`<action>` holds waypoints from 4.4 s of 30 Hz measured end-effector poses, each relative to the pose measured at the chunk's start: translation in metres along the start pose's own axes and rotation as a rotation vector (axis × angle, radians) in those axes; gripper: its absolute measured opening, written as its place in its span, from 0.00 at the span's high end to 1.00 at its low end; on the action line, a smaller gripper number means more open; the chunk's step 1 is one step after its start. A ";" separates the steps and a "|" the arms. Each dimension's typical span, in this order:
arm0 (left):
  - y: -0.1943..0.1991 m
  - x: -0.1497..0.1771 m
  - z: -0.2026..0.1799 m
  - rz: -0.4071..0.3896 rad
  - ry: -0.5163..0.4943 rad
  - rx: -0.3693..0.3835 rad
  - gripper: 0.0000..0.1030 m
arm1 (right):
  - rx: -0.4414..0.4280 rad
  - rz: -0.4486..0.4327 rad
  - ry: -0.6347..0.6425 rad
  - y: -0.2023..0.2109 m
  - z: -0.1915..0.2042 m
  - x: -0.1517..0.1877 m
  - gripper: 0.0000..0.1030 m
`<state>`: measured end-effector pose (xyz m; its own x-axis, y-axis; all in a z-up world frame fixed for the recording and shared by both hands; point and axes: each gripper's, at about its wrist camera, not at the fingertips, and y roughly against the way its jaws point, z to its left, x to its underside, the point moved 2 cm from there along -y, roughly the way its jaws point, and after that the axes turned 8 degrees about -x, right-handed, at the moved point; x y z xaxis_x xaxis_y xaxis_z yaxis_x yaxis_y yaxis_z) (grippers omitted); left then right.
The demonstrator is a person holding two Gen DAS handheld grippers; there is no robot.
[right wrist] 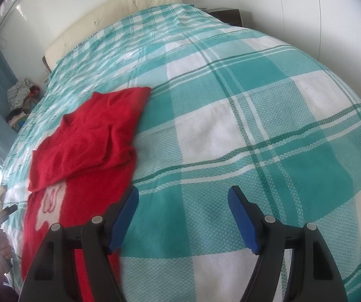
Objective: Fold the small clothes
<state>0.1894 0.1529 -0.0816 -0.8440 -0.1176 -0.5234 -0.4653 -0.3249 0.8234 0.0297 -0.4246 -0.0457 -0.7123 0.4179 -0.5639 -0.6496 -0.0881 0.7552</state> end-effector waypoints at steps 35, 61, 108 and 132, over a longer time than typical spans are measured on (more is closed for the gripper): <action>-0.017 0.011 -0.001 -0.059 0.001 0.105 0.00 | 0.100 -0.009 0.203 -0.040 0.005 0.026 0.00; -0.018 0.011 -0.001 -0.060 0.000 0.104 0.00 | 0.092 -0.017 0.199 -0.039 0.006 0.028 0.00; -0.017 0.011 -0.002 -0.060 0.000 0.104 0.00 | 0.094 -0.016 0.200 -0.039 0.006 0.028 0.00; -0.018 0.011 -0.001 -0.061 0.000 0.104 0.00 | 0.093 -0.018 0.197 -0.039 0.005 0.027 0.00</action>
<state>0.1890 0.1562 -0.1020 -0.8132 -0.1000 -0.5733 -0.5411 -0.2326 0.8082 0.0367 -0.4056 -0.0888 -0.7449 0.2334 -0.6250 -0.6417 0.0055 0.7669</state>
